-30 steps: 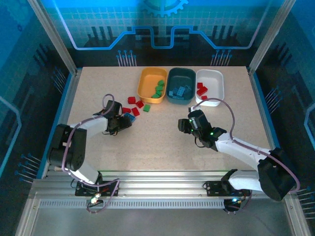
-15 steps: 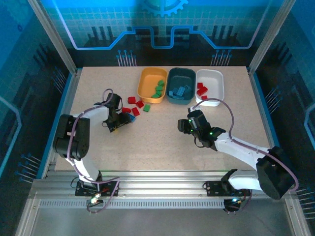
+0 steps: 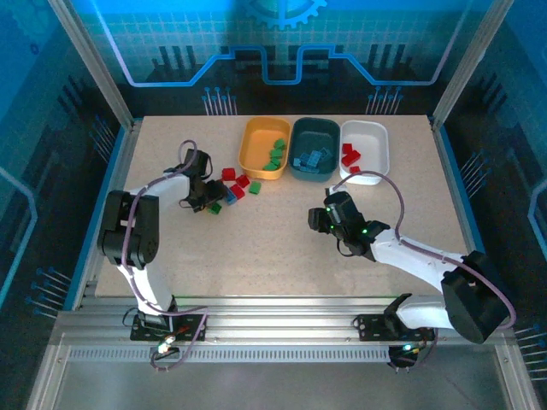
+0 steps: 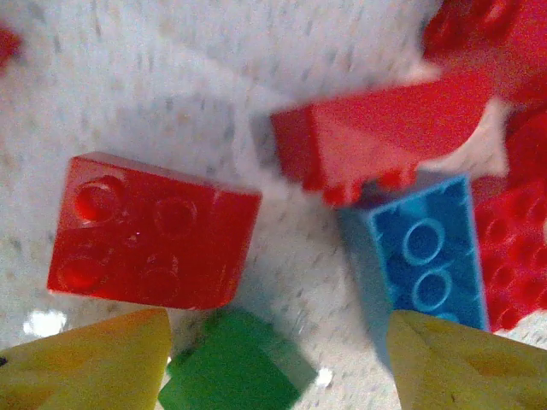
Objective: Sort the legos into containers by color
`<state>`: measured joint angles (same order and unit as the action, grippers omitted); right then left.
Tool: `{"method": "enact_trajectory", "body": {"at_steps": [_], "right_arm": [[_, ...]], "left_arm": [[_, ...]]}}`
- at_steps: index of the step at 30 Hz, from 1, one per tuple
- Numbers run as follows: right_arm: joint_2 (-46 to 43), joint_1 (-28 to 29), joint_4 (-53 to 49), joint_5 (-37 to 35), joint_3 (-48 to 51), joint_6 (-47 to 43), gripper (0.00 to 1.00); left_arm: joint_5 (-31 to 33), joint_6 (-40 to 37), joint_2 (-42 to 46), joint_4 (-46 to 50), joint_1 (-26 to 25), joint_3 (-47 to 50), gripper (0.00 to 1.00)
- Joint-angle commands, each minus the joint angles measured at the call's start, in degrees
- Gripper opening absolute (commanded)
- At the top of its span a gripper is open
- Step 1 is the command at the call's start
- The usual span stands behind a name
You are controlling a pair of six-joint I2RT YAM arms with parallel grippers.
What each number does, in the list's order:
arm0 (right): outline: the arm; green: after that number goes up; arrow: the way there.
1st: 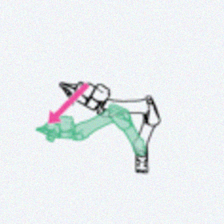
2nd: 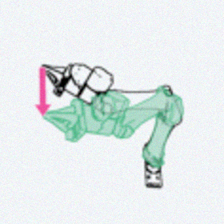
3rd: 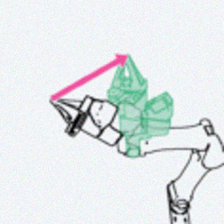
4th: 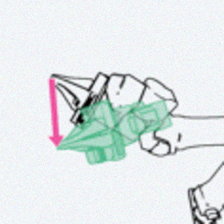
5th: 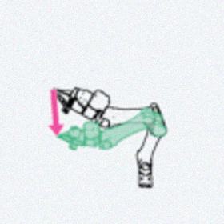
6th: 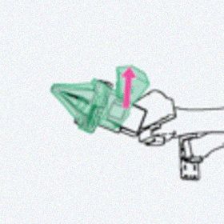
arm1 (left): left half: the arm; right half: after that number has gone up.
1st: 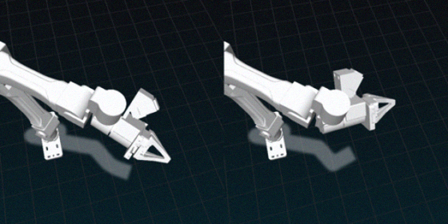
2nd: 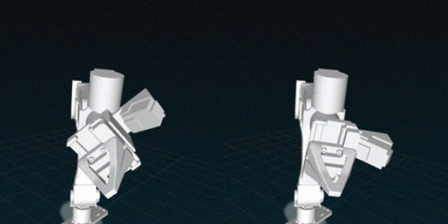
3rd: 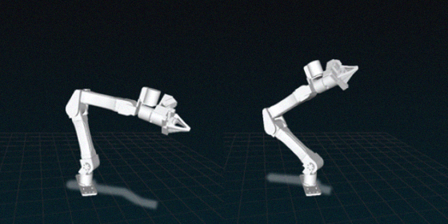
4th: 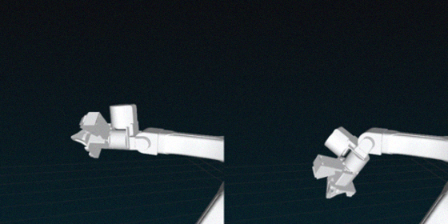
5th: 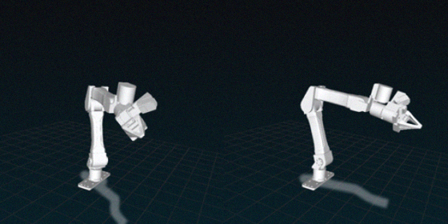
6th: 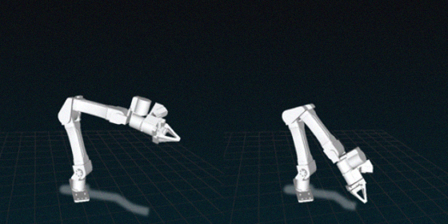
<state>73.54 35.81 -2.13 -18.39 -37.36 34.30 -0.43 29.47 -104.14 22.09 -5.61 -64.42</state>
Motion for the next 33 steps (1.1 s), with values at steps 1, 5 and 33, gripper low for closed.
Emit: {"method": "enact_trajectory", "body": {"at_steps": [1,5,33], "right_arm": [[0.2,-0.6,0.6,0.2,-1.0,0.1,0.61],[0.2,-0.6,0.6,0.4,-1.0,0.1,0.61],[-0.4,-0.6,0.2,0.6,-1.0,0.1,0.61]], "left_arm": [[2.3,-1.9,0.9,-3.0,0.7,0.0,0.69],[2.1,-2.3,-0.4,-1.4,0.8,-1.7,0.69],[4.1,-1.3,5.2,1.3,-7.5,7.4,0.52]]}}
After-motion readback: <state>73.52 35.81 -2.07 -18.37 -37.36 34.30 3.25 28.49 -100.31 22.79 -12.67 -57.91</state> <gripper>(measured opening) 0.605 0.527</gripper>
